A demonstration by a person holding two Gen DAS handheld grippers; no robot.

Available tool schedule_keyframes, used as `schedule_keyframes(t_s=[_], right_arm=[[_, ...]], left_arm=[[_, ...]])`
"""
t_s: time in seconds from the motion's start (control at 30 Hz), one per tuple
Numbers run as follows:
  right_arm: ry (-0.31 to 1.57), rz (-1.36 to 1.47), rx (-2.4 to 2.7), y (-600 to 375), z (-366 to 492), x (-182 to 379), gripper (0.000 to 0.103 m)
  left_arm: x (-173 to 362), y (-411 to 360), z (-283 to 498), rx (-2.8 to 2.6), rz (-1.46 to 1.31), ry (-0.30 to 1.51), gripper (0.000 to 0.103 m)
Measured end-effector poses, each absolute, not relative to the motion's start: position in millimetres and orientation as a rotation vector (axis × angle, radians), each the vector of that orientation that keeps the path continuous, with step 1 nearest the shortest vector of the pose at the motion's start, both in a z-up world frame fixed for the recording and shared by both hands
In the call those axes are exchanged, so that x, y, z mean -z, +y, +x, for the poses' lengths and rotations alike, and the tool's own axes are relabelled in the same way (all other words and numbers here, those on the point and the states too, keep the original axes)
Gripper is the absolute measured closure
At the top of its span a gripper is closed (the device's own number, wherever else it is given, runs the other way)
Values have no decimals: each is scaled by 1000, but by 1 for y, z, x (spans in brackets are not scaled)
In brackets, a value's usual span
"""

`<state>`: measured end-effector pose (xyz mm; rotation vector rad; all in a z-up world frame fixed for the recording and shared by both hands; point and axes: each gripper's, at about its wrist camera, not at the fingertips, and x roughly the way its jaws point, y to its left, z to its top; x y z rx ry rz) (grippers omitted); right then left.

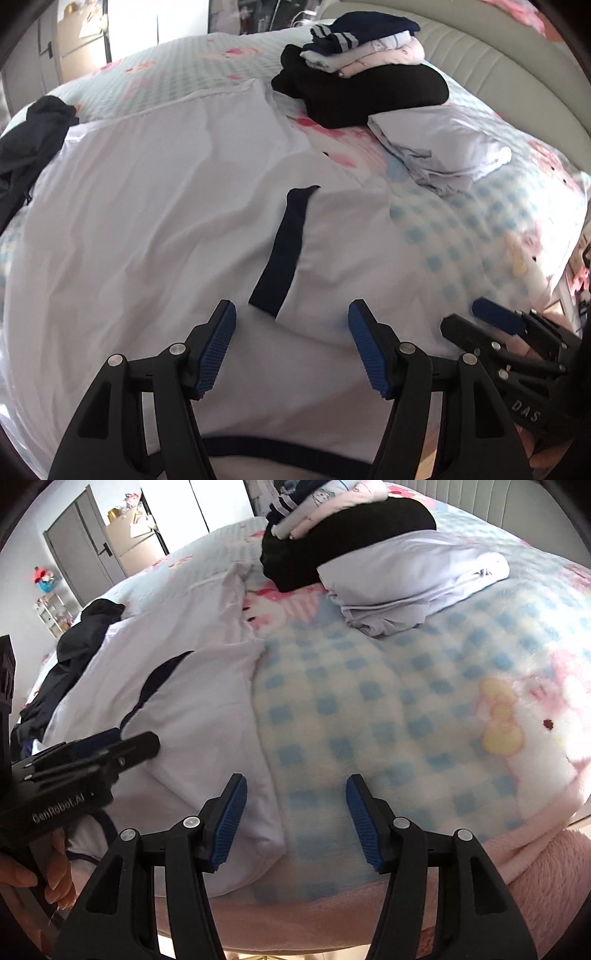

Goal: Fold clothes

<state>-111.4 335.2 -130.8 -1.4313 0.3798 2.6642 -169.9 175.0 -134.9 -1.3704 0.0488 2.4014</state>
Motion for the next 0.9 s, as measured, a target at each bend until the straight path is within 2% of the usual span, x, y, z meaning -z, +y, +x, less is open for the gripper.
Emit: schedule_keyframes(t_s=[0.17,0.37,0.47,0.7,0.9], right_arm=[[357,-1387,-2673,328,-109,127,46],[182,-1276,-2899,290,-110,92,42],[175,-1326,-2889,270,-117,92,42],[23,-1416,-2903,221,-112,108,42],[-22,-1478,-2924,191,-122,113,42]], left_arm=[[130,148,-153,-2407,-1387,29,37],[131,105,-137,-2435,-1421,-100,37],[129,80,-131,-2502,-1425,-132,37],[138,3,-113,-2638,-1556,-127,39],[147,-12,-91,-2631,-1530,-148,39]])
